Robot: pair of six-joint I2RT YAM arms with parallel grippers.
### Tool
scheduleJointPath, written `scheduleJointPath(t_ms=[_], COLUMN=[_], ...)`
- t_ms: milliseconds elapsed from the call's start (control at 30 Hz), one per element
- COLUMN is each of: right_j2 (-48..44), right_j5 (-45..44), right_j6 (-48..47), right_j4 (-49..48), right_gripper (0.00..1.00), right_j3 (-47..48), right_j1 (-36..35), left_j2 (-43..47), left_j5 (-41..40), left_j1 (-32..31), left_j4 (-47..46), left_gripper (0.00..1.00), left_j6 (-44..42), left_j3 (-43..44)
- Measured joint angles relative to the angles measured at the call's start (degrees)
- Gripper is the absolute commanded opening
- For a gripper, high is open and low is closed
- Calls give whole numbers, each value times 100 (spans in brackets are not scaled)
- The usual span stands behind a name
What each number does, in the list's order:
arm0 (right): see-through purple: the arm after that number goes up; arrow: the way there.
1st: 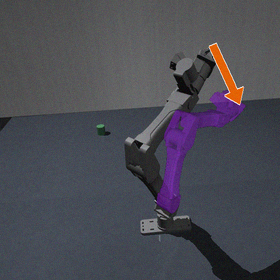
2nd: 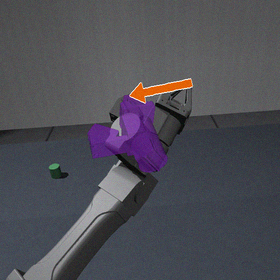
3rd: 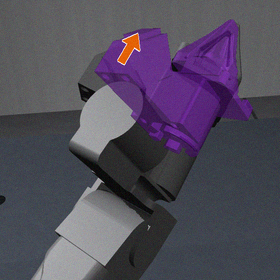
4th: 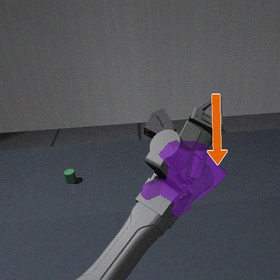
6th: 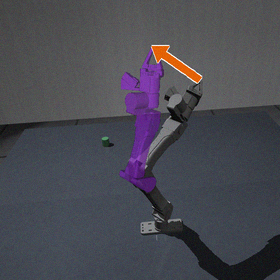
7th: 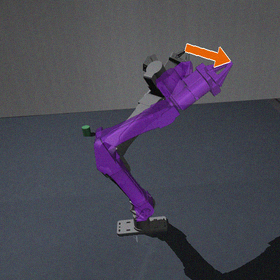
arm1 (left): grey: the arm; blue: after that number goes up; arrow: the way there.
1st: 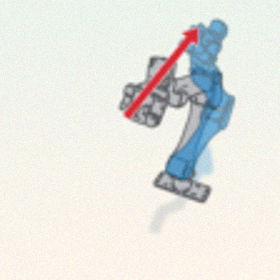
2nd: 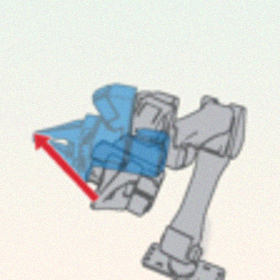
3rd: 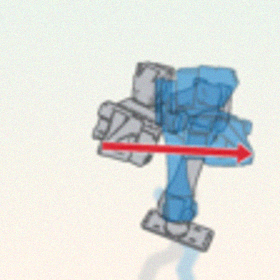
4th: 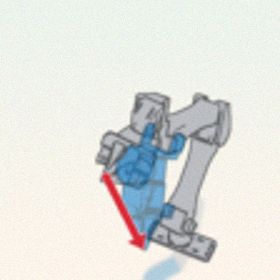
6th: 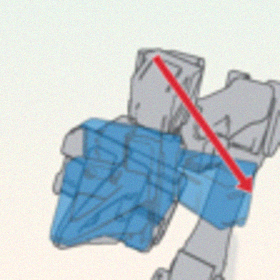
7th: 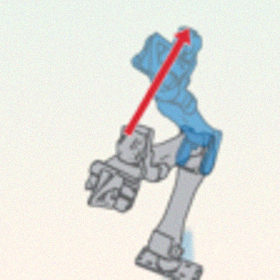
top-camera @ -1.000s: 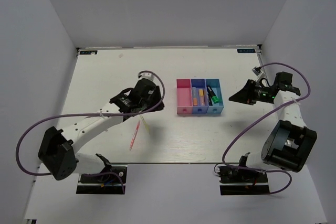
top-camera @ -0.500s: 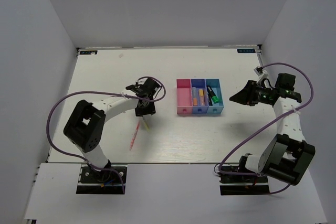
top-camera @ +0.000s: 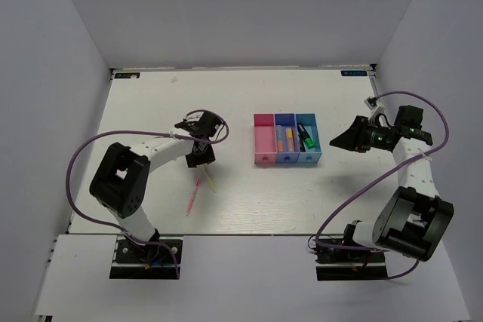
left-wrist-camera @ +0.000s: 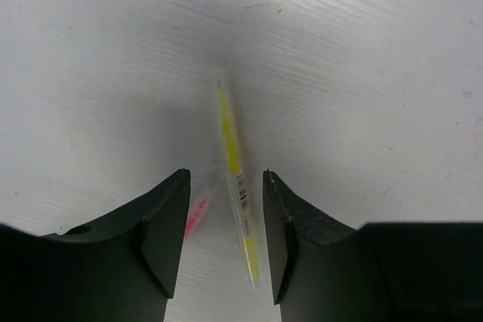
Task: Sort the stationery into containers
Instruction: Pick up the pen from the center of the board.
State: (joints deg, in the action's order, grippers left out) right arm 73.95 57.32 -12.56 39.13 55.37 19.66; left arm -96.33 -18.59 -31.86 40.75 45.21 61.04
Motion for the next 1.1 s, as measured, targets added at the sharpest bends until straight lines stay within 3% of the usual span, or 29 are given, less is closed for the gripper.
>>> scheduleJointPath(t_ms=[467, 567, 600, 767, 967, 1100], right_j2=[81, 81, 81, 81, 81, 81], right_j5=[0, 0, 2, 4, 11, 24], right_j6=[-11, -11, -11, -13, -13, -13], right_j4=[61, 74, 83, 103, 105, 107], right_gripper=[40, 40, 40, 40, 40, 40], right_j3=[0, 0, 0, 0, 0, 0], right_j1=[26, 48, 55, 59, 63, 70], left_j2=[-354, -326, -319, -278, -293, -289], left_j5=[214, 216, 221, 289, 356, 428], left_j1=[166, 186, 208, 249, 238, 122], left_j4=[-358, -409, -428, -514, -415, -173], left_gripper=[41, 24, 15, 0, 0, 0], left_j6=[444, 503, 507, 525, 474, 330], left_j3=[-81, -133, -149, -203, -24, 691])
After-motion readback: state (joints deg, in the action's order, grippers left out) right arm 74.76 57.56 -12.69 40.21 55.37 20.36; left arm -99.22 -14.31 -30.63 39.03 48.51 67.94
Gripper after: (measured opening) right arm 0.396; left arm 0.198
